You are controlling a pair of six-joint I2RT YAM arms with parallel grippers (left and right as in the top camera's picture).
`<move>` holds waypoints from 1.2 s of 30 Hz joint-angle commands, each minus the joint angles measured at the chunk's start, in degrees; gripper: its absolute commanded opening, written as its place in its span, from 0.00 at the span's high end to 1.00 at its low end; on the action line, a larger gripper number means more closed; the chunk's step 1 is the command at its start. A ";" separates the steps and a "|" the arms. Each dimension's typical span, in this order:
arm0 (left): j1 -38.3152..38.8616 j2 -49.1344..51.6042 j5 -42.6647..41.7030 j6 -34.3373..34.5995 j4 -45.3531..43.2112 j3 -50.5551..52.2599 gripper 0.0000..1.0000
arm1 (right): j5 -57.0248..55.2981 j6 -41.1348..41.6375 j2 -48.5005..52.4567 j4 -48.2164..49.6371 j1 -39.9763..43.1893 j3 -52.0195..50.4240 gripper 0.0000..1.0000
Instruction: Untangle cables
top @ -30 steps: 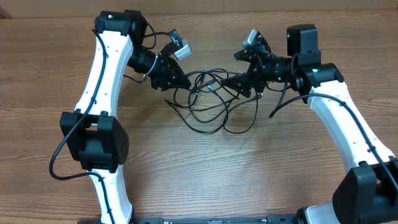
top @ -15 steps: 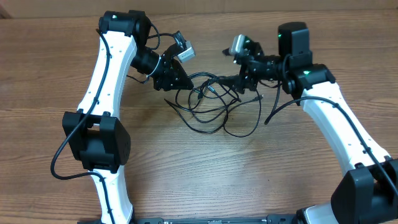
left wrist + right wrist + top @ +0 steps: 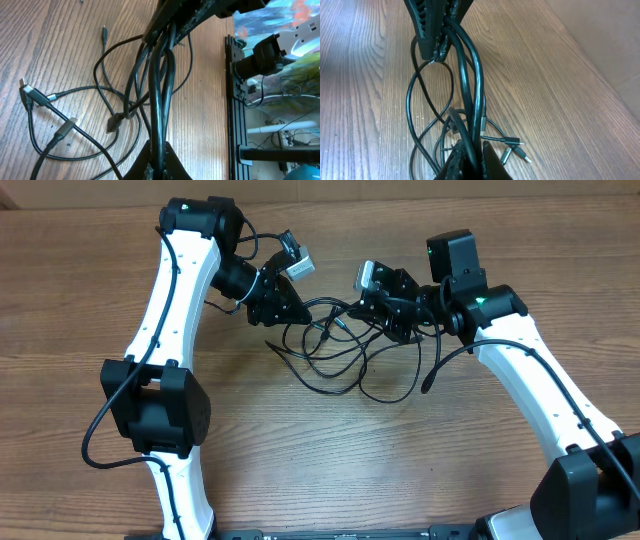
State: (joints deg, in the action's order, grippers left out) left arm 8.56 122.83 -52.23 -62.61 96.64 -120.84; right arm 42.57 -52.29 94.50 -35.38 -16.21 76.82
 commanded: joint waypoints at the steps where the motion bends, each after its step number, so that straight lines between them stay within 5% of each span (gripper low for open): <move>1: 0.09 -0.04 -1.20 -1.68 -0.02 -0.79 0.96 | 0.61 -0.48 -0.17 0.76 -0.09 0.44 0.88; 2: 0.09 -0.04 -1.18 -1.68 -0.02 -0.79 0.96 | 1.64 -0.48 -0.17 0.85 -0.09 0.44 0.81; 5: 0.04 -0.04 -1.18 -1.68 -0.04 -0.79 0.96 | 2.54 -0.46 -0.17 0.74 -0.09 0.44 0.81; 9: 0.07 -0.04 -1.18 -1.64 -0.46 -0.79 0.96 | 2.54 -0.50 -0.17 0.76 -0.09 0.44 0.96; 15: 0.04 -0.04 -1.18 -1.49 -0.70 -0.79 0.96 | 5.18 -0.48 -0.20 0.90 0.07 0.46 0.96; 31: -0.04 -0.04 -2.73 1.18 -1.49 -0.79 0.96 | 41.38 1.73 -0.26 8.79 5.11 0.50 0.96; 36: 0.17 -0.04 -2.82 1.36 -1.44 -0.76 0.96 | 42.12 15.52 -0.24 19.30 5.16 0.50 0.96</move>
State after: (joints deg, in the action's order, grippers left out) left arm 8.56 122.83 -53.60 -61.82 95.18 -120.84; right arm 80.03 -45.71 94.52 -19.38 -11.25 76.73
